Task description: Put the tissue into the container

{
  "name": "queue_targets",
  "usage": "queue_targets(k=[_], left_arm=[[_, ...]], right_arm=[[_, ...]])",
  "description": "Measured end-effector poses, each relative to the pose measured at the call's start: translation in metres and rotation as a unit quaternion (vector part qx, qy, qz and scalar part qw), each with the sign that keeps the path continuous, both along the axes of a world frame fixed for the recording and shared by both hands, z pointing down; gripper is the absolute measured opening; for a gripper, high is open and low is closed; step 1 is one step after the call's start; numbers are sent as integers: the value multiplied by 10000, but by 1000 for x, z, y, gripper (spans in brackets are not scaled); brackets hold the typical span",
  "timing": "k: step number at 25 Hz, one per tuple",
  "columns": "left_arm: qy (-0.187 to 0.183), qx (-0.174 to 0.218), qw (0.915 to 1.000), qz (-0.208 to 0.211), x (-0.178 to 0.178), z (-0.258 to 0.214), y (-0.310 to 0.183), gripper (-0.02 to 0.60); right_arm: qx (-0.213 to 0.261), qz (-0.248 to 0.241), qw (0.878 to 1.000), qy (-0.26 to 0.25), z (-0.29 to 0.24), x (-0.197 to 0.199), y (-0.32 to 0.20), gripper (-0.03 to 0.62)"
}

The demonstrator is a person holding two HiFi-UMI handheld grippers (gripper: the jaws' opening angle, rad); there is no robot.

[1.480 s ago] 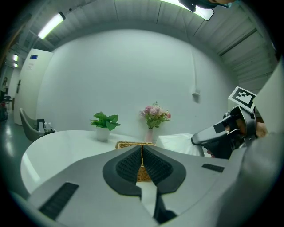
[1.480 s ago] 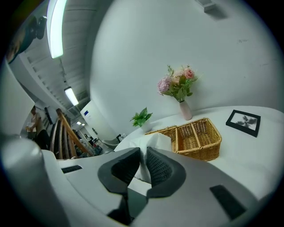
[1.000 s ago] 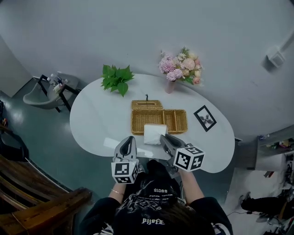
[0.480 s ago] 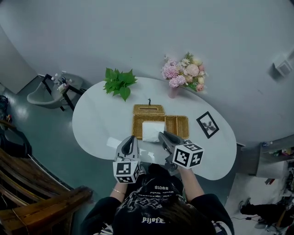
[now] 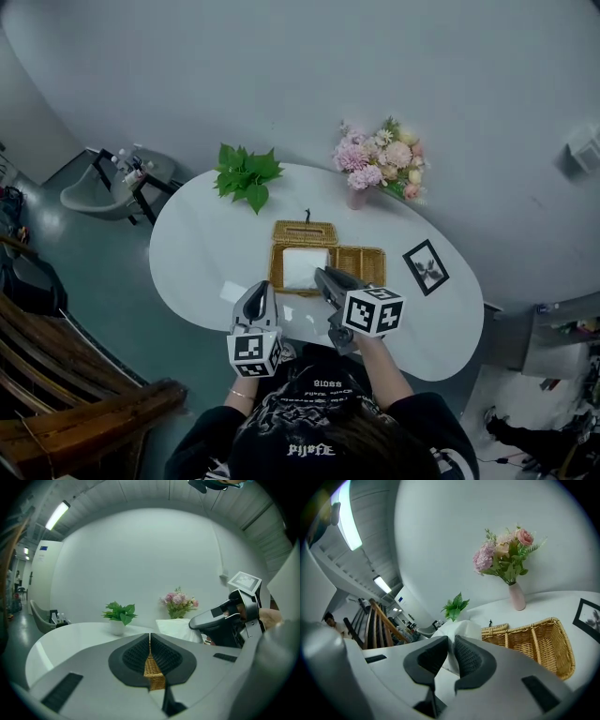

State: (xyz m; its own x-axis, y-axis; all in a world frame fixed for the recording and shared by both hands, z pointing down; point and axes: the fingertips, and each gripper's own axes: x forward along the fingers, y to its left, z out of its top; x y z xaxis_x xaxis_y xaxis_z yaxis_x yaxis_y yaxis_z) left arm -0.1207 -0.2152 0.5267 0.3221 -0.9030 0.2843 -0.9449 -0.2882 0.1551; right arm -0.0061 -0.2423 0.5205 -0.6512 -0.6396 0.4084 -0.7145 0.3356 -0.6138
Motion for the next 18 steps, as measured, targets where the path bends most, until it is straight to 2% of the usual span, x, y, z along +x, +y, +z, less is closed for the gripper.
queue_targets(k=[8,18], left_arm=[[-51,-19,9995,-302,-10,0,-9,28],[-20,-63,9996,-270,-7,6,-9,28]], right_arm=[[-363,-174,9991,123,23,-6,-12,71],[-751,-159,9968,216,52,-7,-23,71]])
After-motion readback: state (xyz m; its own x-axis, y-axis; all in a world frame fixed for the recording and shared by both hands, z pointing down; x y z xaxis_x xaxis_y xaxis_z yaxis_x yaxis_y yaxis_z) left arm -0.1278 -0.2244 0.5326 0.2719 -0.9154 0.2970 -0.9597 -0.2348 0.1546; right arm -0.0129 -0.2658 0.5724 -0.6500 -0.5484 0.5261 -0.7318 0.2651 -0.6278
